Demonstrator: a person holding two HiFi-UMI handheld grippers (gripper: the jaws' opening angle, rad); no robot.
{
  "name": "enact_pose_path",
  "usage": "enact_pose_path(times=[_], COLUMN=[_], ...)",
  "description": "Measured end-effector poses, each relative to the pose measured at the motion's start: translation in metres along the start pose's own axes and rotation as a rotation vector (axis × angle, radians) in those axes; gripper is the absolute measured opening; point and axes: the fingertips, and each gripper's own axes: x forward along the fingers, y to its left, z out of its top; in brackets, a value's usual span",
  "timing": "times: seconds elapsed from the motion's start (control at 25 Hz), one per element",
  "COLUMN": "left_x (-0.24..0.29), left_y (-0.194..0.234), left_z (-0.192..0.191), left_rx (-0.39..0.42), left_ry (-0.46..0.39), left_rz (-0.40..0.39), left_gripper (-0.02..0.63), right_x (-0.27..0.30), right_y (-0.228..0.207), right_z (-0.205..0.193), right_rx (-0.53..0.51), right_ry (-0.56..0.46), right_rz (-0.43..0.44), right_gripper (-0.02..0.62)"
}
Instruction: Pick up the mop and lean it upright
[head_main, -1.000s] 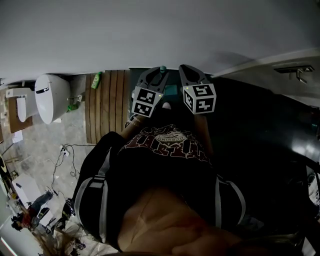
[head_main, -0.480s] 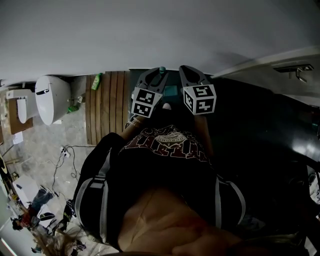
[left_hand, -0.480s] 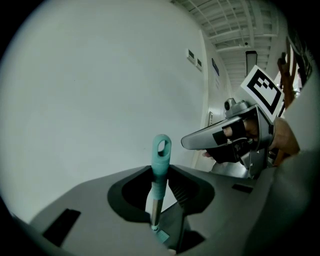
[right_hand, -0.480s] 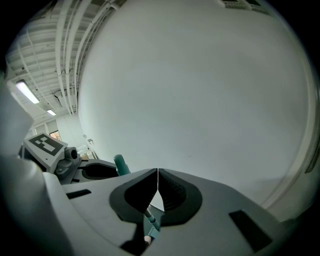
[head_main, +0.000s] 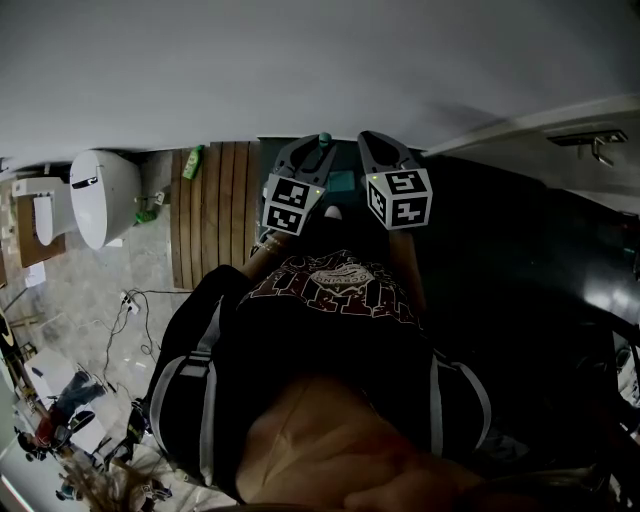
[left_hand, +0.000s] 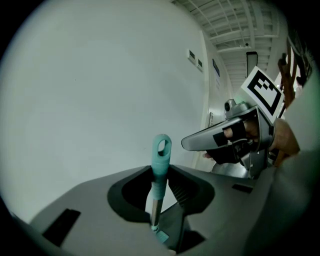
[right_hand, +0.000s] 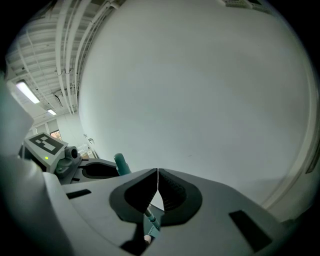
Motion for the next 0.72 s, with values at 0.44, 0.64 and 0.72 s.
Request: enact_pose_path(times=[0.44,0.64,0.72], left_x=[0.001,0.009,0.013], left_y=[0.004,0.006,0.005], left_z=[0.002,0.005,0.006], left_rx=[-0.001,0.0,0.002], left_ry=[0.001,0.004,0.004], left_rz=[-0.005,-0.009,-0.015], left_gripper=[0.146,0.146,0.146], right_x=[0.001,0.003,0.002], right_y=[-0.001,-0.009,-0.012], right_z=[0.003,0.004,0.004], right_rx=[0.004,0.009,0.011], right_ry=[0.0,-0.002,-0.002], right_rz=[-0.011,-0.019,-0.023], right_gripper=[0.02,0.02,0.02])
